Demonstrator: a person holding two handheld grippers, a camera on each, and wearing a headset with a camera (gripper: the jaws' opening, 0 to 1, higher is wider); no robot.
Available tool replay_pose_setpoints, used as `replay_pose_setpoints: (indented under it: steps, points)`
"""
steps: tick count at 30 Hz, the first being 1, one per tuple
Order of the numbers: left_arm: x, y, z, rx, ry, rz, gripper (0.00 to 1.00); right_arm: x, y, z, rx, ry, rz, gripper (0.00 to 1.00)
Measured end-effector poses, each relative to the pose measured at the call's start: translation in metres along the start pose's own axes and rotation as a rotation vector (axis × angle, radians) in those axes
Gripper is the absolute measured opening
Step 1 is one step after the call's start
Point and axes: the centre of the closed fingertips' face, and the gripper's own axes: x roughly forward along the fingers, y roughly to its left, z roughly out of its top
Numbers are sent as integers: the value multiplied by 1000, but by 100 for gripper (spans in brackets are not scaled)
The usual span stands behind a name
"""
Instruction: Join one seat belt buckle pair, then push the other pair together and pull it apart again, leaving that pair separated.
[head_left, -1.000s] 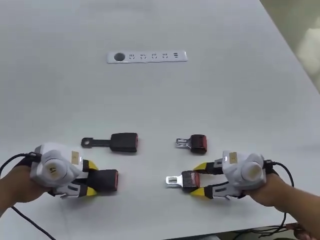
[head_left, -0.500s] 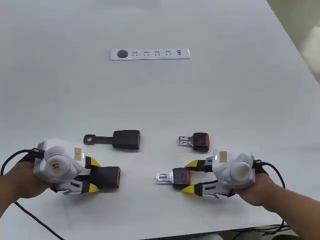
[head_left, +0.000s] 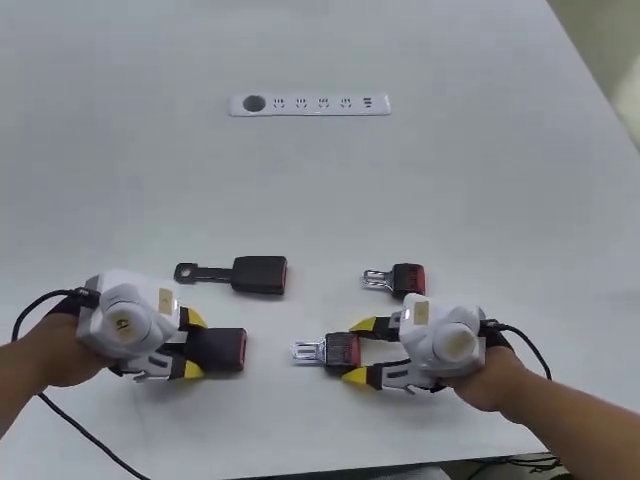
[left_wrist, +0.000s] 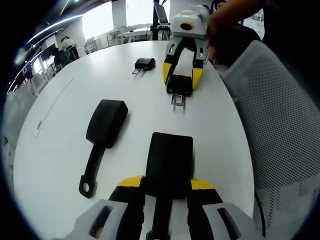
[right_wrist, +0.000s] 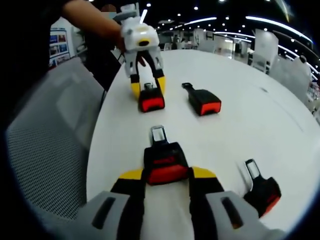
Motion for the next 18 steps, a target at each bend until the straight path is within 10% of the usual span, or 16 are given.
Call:
replay_pose_setpoints:
  steps: [18]
  points:
    - [0, 1, -1, -1, 15, 3, 33, 40, 9, 36, -28, 17, 2, 34]
